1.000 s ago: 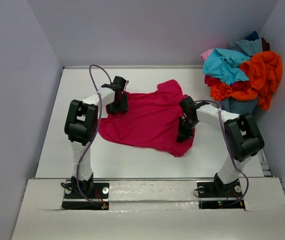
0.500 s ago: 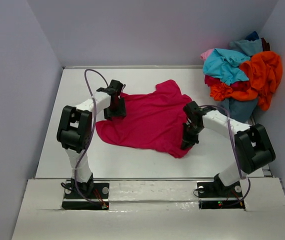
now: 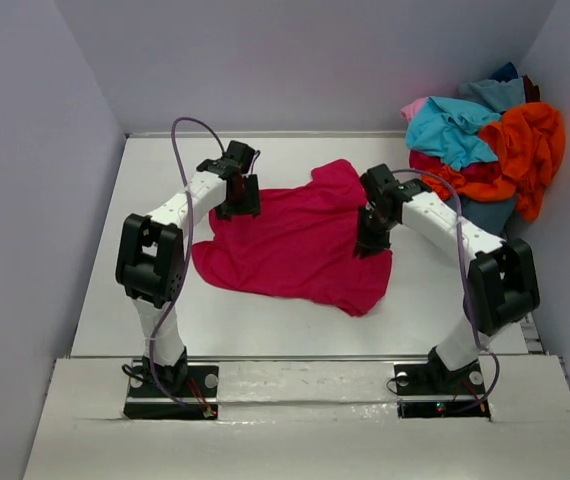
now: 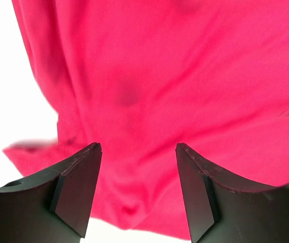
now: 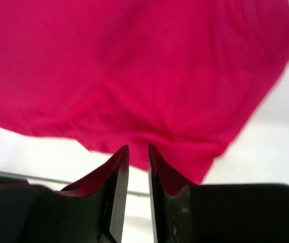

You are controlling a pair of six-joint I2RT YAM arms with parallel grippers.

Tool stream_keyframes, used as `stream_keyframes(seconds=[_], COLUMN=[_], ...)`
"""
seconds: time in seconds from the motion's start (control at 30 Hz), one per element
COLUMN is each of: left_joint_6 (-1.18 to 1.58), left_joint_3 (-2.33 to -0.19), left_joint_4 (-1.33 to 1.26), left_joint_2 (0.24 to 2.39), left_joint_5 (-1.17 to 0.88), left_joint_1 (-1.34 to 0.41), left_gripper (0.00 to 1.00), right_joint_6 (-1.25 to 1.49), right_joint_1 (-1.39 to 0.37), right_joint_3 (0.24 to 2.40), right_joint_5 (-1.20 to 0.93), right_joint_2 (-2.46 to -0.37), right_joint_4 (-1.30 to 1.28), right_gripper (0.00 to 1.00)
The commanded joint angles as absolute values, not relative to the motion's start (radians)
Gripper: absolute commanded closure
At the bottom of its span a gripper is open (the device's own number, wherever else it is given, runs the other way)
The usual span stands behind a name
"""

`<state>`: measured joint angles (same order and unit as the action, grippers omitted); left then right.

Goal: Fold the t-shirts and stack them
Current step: Flatten the tshirt out

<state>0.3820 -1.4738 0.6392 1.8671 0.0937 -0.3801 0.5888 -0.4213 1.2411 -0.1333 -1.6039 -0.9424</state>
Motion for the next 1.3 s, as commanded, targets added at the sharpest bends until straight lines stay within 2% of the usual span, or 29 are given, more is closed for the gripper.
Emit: stream_keyframes(seconds=[0.0,0.17,0.33,0.57,0.73,1.0,1.27], left_joint_6=[0.361,0.342,0.353,0.360,0.364,0.383,0.377], left_joint_3=[-1.630,-1.794,-1.905,-1.997,-2.137,-2.073,-1.927], left_joint_4=[0.658,0.693,0.712,0.704,0.756,0.730,0.673], left_joint_2=[1.940,2.051,2.138,2.195,2.266,2.254,2.177], left_joint_5=[0.114,0.115,0.087,0.097,0.112,0.115,0.106], left_joint_1=[-0.348,-0.296,-0.252,-0.219,-0.209,-0.199,-0.199], left_gripper=[0.28,0.28,0.28,0.28,0.28,0.28,0.29], right_joint_6=[0.539,0.503,0.479,0.497,0.505,0.514,0.515], right_joint_1=[-0.431,-0.431,-0.393,-0.285,-0.242,-0.233,-0.233], right_joint_3=[1.472,1.728,2.023,2.252,2.377,2.395,2.280], right_joint_5=[-0.058,-0.017,0.012,-0.058,-0.074,-0.179,-0.221], right_joint_2=[-1.725,-1.879,-2.061,-2.207,-2.285,-2.396,-2.404], right_joint_4=[-0.907,-0.930,-0.980,-0.977,-0.973,-0.931,-0.913], right_gripper=[0.70,0.62,0.61,0.58,0.56,0.58,0.73])
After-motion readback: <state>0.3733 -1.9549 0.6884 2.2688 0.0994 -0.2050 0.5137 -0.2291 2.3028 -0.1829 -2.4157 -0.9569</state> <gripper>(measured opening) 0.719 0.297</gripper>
